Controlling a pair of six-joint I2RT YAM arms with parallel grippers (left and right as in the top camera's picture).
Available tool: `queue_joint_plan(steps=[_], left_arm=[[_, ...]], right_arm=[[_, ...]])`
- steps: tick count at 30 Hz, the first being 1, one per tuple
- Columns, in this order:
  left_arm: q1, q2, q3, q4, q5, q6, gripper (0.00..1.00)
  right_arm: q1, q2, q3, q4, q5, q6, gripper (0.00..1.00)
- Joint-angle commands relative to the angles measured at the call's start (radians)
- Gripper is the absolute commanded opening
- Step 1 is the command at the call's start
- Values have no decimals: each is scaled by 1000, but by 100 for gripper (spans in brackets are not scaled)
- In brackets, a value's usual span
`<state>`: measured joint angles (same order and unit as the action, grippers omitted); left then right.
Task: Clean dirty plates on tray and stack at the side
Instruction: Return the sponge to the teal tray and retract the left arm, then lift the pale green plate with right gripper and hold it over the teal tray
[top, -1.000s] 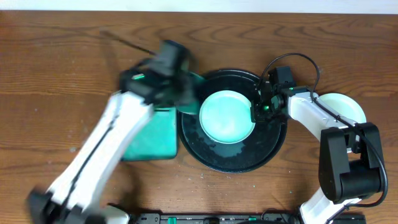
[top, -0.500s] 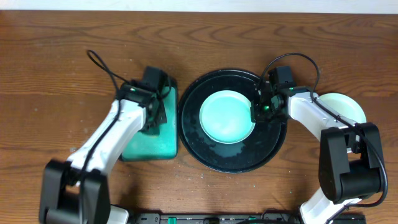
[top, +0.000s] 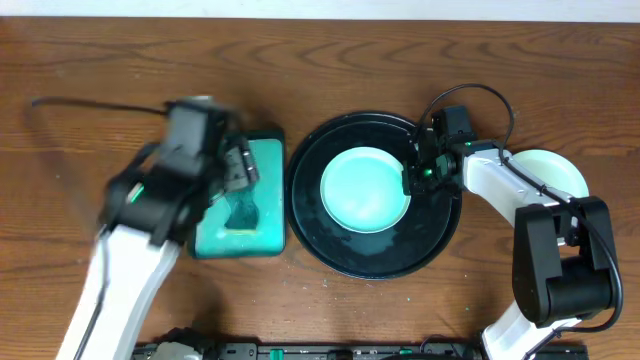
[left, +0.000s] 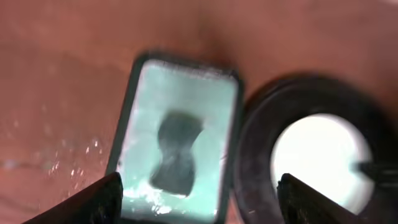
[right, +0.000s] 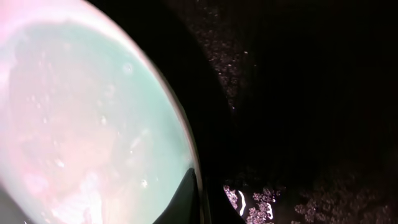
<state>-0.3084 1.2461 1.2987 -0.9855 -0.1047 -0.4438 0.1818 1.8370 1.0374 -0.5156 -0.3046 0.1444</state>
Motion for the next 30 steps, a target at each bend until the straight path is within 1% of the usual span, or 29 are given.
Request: queue_joint_plan(steps=[1, 3, 8, 10, 13, 15, 17, 21, 24, 27, 30], left_arm=[[5, -263, 22, -6, -20, 3, 80], [5, -369, 22, 0, -20, 2, 80], [5, -560, 22, 0, -20, 2, 80], [5, -624, 22, 0, -19, 2, 81], [5, -689, 22, -1, -19, 2, 81], [5, -710, 22, -1, -19, 2, 81], [5, -723, 22, -1, -19, 2, 81], [5, -727, 21, -2, -19, 2, 81], [5, -727, 21, -2, -19, 2, 81], [5, -727, 21, -2, -19, 2, 81], [5, -727, 21, -2, -19, 2, 81]], right_arm=[[16, -47, 9, -5, -79, -40, 1], [18, -105, 10, -8, -73, -50, 1], [47, -262, 10, 18, -17, -83, 1], [81, -335, 10, 66, 2, -83, 1], [150, -388, 10, 169, 2, -83, 1], [198, -393, 10, 248, 8, -83, 1], [270, -382, 10, 349, 56, -85, 1], [425, -309, 10, 536, 202, -192, 1], [509, -219, 10, 668, 324, -344, 1], [553, -182, 10, 747, 423, -415, 1], [594, -194, 10, 791, 439, -471, 1]])
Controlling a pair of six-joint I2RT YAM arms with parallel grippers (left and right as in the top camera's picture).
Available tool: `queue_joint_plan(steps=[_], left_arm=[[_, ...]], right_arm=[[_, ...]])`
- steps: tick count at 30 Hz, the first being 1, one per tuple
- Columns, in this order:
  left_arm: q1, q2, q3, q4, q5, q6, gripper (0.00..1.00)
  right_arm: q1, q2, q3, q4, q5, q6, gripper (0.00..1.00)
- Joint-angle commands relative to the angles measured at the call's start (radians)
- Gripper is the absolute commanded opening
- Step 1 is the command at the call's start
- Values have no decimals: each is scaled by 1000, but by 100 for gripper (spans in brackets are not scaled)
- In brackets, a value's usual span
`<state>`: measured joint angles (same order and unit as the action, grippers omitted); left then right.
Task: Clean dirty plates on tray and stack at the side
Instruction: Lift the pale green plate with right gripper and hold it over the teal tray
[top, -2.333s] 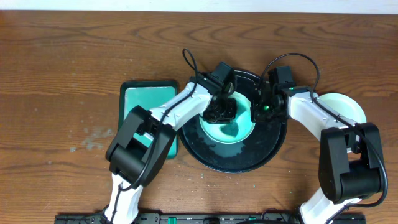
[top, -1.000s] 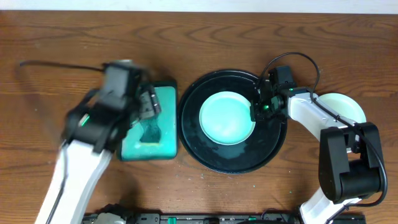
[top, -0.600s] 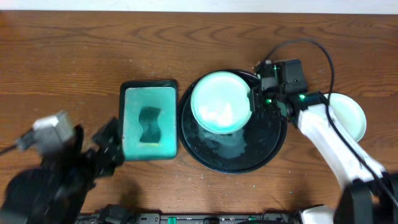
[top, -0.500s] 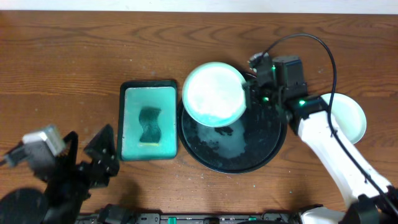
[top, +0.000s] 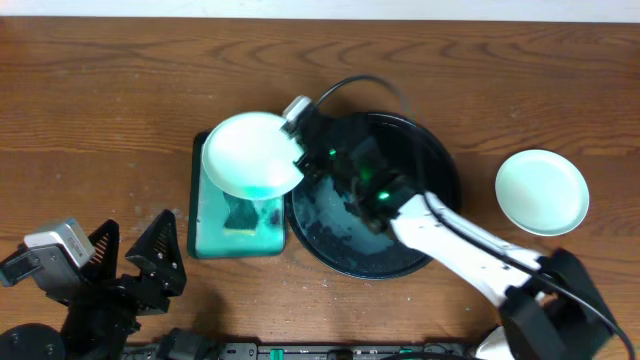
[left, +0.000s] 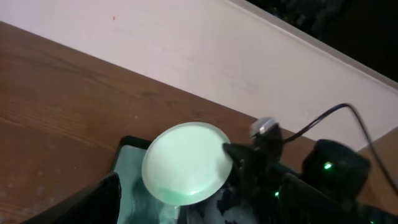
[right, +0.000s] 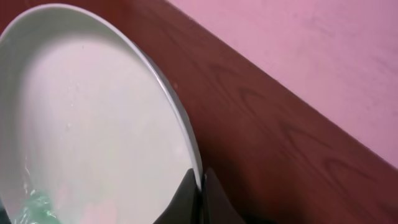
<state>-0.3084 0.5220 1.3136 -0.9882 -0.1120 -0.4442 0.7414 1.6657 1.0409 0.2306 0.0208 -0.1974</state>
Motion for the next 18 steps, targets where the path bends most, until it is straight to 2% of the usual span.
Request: queue_joint_plan(steps=[1, 11, 18], left_arm=[[5, -3, 6, 1, -12, 2, 81], [5, -3, 6, 1, -12, 2, 81], [5, -3, 6, 1, -12, 2, 81]], right_arm=[[45, -28, 6, 59, 117, -154, 1], [189, -99, 6, 208, 359, -478, 1], [254, -108, 6, 332, 436, -672, 1]])
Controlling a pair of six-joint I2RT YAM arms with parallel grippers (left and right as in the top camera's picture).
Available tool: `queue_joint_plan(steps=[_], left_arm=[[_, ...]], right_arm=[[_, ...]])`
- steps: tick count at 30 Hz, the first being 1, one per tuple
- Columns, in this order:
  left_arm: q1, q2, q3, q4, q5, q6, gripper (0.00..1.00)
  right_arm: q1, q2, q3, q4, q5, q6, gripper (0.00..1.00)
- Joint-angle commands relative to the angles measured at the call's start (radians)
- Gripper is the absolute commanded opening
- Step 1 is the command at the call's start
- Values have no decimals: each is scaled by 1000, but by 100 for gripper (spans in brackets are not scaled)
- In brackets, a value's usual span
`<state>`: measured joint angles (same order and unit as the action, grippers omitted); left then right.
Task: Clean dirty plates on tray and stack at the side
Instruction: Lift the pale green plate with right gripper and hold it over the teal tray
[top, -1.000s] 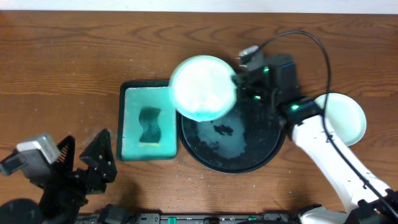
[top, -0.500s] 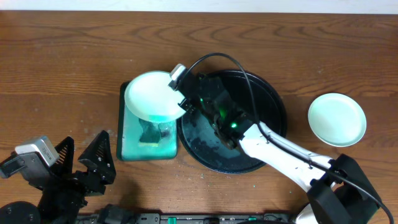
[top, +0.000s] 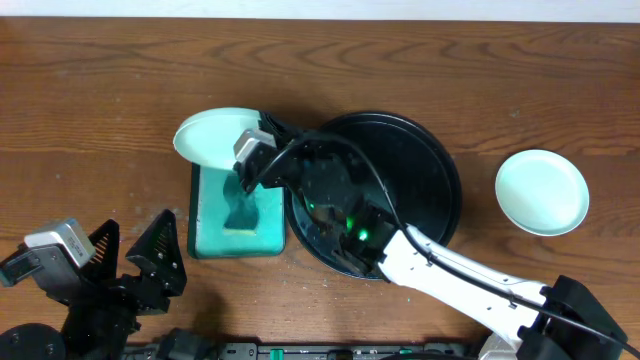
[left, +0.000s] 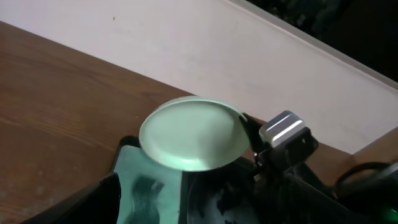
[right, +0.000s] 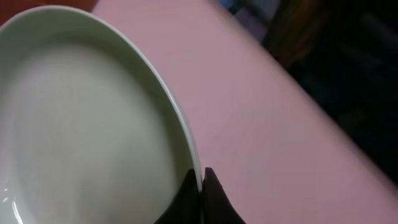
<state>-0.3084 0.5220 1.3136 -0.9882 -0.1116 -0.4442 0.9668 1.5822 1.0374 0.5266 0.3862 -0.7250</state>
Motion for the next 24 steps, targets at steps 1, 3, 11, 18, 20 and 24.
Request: queue_joint_plan(steps=[1, 3, 11, 18, 20, 24], left_arm=[[5, -3, 6, 1, -13, 2, 81], [5, -3, 6, 1, -13, 2, 81], [5, -3, 6, 1, -13, 2, 81], [5, -3, 6, 1, -13, 2, 81], [5, -3, 6, 1, -13, 2, 81], [5, -3, 6, 1, -13, 2, 81]], right_arm=[[37, -25, 10, 62, 79, -168, 1], [55, -25, 10, 124, 105, -222, 1], [69, -27, 10, 175, 115, -257, 1], [69, -27, 10, 178, 118, -257, 1], [69, -27, 10, 178, 118, -257, 1], [69, -27, 10, 178, 118, -257, 1]])
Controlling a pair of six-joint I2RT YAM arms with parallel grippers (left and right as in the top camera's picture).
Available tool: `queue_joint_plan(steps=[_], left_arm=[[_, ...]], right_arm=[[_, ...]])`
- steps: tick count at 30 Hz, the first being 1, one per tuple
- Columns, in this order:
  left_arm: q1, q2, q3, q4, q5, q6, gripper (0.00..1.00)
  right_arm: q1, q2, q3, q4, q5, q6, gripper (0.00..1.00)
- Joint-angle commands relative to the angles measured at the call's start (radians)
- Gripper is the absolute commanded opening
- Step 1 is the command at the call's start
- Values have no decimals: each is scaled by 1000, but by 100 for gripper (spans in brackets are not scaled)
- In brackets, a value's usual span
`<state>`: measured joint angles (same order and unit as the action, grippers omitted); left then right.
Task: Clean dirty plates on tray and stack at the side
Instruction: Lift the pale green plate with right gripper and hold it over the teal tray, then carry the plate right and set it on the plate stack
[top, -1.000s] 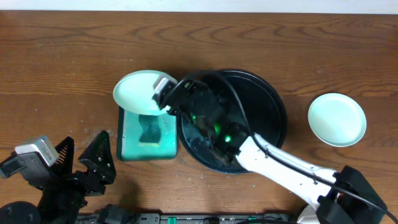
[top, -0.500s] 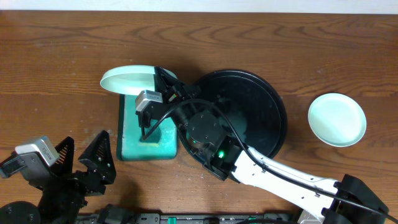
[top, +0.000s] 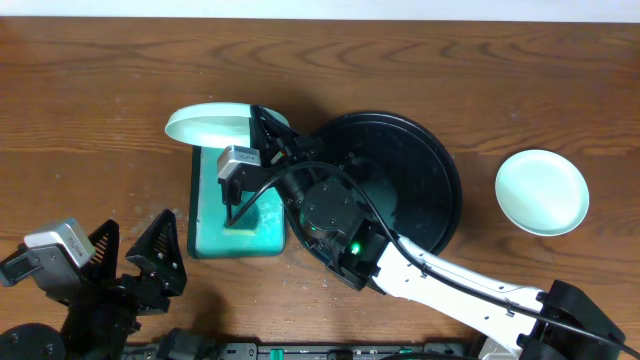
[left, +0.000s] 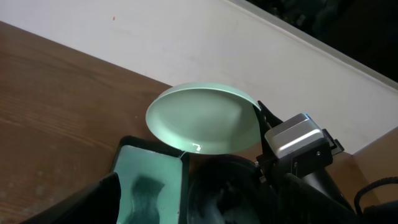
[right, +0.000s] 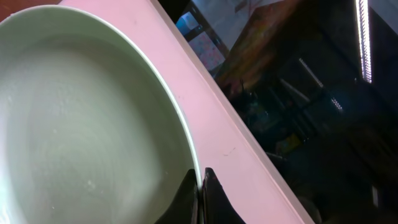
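A pale green plate (top: 207, 122) hangs tilted, almost edge-on, over the far end of the teal wash basin (top: 262, 238). My right gripper (top: 254, 120) is shut on the plate's right rim; in the right wrist view the fingertips (right: 200, 186) pinch the rim of that plate (right: 87, 124). A dark sponge (top: 236, 212) lies in the basin. The round black tray (top: 420, 190) holds no plates. A clean green plate (top: 542, 192) rests on the table at the right. My left gripper (top: 128, 262) stands open at the front left, holding nothing.
From the left wrist view, the lifted plate (left: 202, 126) sits above the basin (left: 149, 186), with the right arm's wrist camera (left: 297, 147) beside it. A pale wall runs along the table's far edge. Bare wooden table lies left of the basin.
The plate in my right gripper has tipped further toward edge-on and sits slightly further left over the basin's far end. The left arm has not moved.
First my left gripper hovered over the basin while my right gripper held the plate's rim in the black tray. Then the left arm was back at the front left and the plate was lifted over the basin. It has been tilted more steeply at each moment since.
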<state>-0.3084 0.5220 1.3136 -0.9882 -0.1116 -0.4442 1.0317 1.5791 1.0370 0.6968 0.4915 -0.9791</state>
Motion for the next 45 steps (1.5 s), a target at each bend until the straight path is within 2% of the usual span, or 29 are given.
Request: queue_joint_plan(steps=[1, 7, 10, 12, 13, 16, 20, 24, 29, 32, 35, 40, 41, 45], left_arm=[[5, -3, 6, 1, -13, 2, 81], [5, -3, 6, 1, -13, 2, 81], [5, -3, 6, 0, -13, 2, 81], [5, -3, 6, 1, -13, 2, 81], [5, -3, 6, 1, -13, 2, 81], [5, -3, 6, 1, -13, 2, 81], [5, -3, 6, 1, -13, 2, 81], [5, -3, 6, 1, -13, 2, 81], [5, -3, 6, 1, -13, 2, 81], [5, -3, 6, 1, -13, 2, 81], [5, -3, 6, 1, -13, 2, 81], [5, -3, 6, 1, -13, 2, 81], [5, -3, 6, 1, -13, 2, 81], [5, -3, 6, 0, -13, 2, 81]], right_arm=[[4, -24, 10, 8, 13, -3, 1], [4, -24, 10, 18, 13, -6, 1], [-9, -23, 10, -38, 43, 104, 1], [-41, -23, 10, -157, 20, 359, 1], [-70, -21, 10, -266, -50, 594, 1], [-138, -21, 10, -403, -296, 1036, 1], [-248, -30, 10, -416, -611, 1294, 1], [-373, -83, 10, -522, -695, 1376, 1], [-618, -198, 10, -856, -657, 1424, 1], [-885, -274, 10, -1110, -575, 1474, 1], [-1101, -291, 10, -1245, -571, 1476, 1], [-1446, -245, 9, -1395, -531, 1476, 1], [-1551, -208, 9, -1413, -522, 1476, 1], [-1679, -119, 9, -1443, -524, 1473, 1]])
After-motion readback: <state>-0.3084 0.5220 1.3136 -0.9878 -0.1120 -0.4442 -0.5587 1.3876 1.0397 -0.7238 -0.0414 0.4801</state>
